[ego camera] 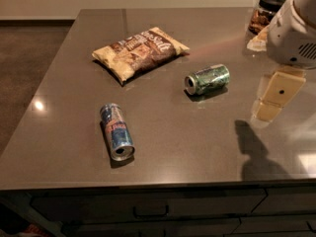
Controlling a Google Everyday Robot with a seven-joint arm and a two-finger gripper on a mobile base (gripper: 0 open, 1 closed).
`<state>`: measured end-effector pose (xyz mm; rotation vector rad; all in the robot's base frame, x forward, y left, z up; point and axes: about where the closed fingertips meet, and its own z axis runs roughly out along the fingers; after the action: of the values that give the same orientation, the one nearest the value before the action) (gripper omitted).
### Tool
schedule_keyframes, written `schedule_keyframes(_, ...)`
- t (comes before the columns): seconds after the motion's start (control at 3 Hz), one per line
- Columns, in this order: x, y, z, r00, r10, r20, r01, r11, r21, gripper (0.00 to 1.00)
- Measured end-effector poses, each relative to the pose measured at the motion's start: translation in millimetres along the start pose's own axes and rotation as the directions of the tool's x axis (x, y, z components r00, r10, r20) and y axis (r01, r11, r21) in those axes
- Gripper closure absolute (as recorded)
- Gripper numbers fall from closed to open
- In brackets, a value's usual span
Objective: Pick redbull can
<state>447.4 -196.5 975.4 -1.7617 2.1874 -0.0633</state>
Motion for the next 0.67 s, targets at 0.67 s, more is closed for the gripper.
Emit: schedule_keyframes(0.67, -77.3, -0.5, 35.4, 0.983, -0.152, 0.100, 0.157, 0.9865, -0.048, 0.00)
